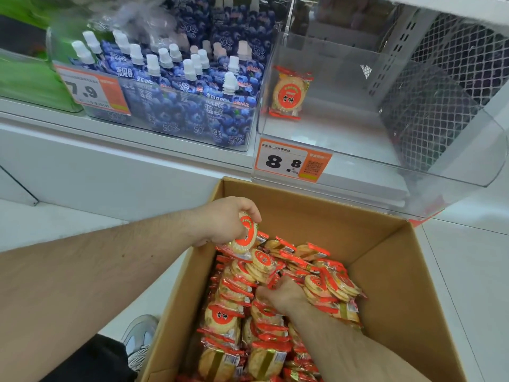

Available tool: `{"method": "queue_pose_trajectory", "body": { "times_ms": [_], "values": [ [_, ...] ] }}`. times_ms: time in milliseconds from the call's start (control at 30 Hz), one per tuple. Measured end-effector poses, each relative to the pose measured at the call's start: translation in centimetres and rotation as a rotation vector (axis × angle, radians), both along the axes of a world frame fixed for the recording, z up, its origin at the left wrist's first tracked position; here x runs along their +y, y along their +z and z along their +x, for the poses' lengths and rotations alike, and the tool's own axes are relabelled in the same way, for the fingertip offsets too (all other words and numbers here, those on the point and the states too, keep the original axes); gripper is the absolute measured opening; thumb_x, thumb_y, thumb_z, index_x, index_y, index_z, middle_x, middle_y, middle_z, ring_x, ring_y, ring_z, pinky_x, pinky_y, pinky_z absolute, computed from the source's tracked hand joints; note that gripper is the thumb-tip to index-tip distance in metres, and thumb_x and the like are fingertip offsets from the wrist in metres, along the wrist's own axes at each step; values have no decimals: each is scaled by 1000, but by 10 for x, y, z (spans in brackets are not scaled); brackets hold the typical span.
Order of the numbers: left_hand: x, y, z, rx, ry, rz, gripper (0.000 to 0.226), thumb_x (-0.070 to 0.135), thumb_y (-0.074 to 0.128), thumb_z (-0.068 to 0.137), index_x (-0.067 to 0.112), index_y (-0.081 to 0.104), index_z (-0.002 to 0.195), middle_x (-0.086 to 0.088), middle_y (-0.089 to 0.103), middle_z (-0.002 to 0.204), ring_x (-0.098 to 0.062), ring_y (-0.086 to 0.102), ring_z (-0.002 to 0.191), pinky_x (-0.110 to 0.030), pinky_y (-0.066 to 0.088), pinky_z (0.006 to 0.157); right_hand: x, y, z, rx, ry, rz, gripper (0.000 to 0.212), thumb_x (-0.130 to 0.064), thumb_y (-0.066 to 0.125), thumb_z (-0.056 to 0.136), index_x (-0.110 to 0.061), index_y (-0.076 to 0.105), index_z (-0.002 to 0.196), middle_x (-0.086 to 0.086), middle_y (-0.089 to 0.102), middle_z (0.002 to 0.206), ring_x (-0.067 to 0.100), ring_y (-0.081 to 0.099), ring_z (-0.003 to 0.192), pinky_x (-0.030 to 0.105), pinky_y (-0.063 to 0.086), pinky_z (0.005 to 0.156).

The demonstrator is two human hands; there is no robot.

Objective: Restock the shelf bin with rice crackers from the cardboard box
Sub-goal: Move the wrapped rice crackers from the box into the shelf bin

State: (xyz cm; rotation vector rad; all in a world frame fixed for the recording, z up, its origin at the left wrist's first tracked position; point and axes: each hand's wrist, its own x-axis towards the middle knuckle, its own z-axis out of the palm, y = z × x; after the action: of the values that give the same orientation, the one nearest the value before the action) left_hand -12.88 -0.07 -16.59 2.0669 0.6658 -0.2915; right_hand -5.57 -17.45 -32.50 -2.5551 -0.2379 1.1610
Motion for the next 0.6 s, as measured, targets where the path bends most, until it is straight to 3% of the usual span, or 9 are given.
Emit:
{"method": "queue_pose_trajectory", "body": {
  "times_ms": [67,100,167,267,333,400,500,533,600],
  "values": [
    [0,0,0,-4,-13,-11,36,2,60,88,38,61,94,8,51,108,-18,58,77,-28,46,63,1,3,0,-36,41,7,25,-42,69,79,-21,57,78,-8,61,74,10,59,67,26,54,65],
    [1,0,-1,-4,-21,-23,38,1,60,87,38,60,95,8,51,103,-16,57,70,-26,45,56,0,6,0,-28,52,5,22,-39,71,76,-22,59,75,-9,60,71,10,60,67,25,56,67],
    [2,2,-1,-2,-41,-57,42,-2,57,83,37,60,99,6,52,100,-18,54,67,-27,43,54,-5,18,0,0,82,-3,26,-35,76,74,-19,62,88,-8,59,77,10,58,75,23,54,68],
    [1,9,-3,-22,-79,-93,51,-6,56,80,37,59,106,6,53,106,-23,60,77,-30,46,57,-24,37,8,7,98,-43,56,-23,81,71,-12,56,120,-2,57,100,12,54,84,21,51,67],
    [0,14,-4,-46,-102,-123,59,-10,56,79,40,59,108,6,54,112,-25,65,91,-32,52,60,-36,59,14,-49,94,8,49,-19,82,65,-18,58,107,0,56,100,13,53,79,22,49,62],
    [-1,18,-4,-82,-117,-155,67,-13,57,77,43,58,112,6,56,114,-21,65,90,-28,51,56,-51,83,22,-164,83,118,45,-18,82,57,-26,54,92,1,50,105,13,52,77,17,42,55],
    [-3,21,-3,-167,-105,-212,77,-15,61,73,46,55,119,7,58,120,-18,66,97,-40,58,71,-70,125,30,-362,96,417,41,-11,78,61,-33,53,85,-1,46,112,8,54,89,9,43,66],
    [-5,23,-3,-196,-100,-229,79,-15,62,73,49,54,119,6,59,121,-23,67,97,-45,57,75,-75,139,31,-384,88,512,41,-12,77,62,-36,55,86,0,49,112,11,56,92,14,47,73],
    [-8,26,-1,-252,-94,-261,84,-13,62,72,59,52,116,1,60,121,-39,65,90,-50,53,68,-81,165,31,-358,18,709,42,-14,76,61,-37,58,91,4,57,111,24,61,89,38,54,77]
  ]
}}
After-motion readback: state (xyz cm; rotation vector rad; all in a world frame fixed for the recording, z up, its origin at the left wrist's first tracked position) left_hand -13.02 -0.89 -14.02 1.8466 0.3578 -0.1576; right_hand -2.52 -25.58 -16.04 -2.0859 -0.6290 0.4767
